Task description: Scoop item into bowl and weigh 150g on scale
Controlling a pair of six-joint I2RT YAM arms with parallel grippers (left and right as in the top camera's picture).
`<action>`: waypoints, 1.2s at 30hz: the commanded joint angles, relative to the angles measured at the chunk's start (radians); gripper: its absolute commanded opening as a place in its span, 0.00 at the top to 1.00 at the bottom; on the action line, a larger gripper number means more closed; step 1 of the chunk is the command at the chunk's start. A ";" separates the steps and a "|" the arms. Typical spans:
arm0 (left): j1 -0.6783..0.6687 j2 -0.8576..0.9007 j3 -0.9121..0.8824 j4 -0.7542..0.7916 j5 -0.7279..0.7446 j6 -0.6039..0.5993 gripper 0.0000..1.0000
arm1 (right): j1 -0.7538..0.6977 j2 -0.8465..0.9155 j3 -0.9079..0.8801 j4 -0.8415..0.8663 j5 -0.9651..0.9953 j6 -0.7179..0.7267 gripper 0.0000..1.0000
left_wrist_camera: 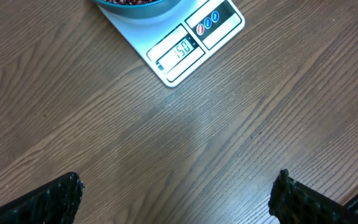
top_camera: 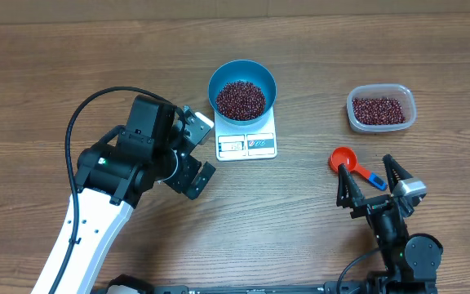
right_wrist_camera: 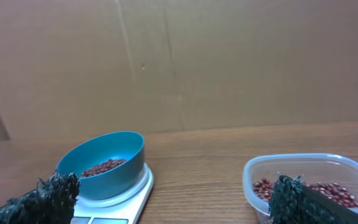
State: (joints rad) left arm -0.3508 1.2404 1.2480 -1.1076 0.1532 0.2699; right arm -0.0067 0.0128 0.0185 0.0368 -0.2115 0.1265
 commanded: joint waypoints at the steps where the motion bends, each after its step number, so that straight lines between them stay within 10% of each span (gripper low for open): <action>1: 0.004 0.003 0.017 0.001 0.001 0.022 0.00 | 0.001 -0.011 -0.011 -0.011 0.055 -0.005 0.00; 36: 0.004 0.003 0.017 0.001 0.001 0.022 0.00 | 0.001 -0.011 -0.010 -0.110 0.084 -0.005 0.00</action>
State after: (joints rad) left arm -0.3508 1.2404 1.2480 -1.1076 0.1532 0.2699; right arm -0.0067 0.0109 0.0185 -0.0788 -0.1406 0.1265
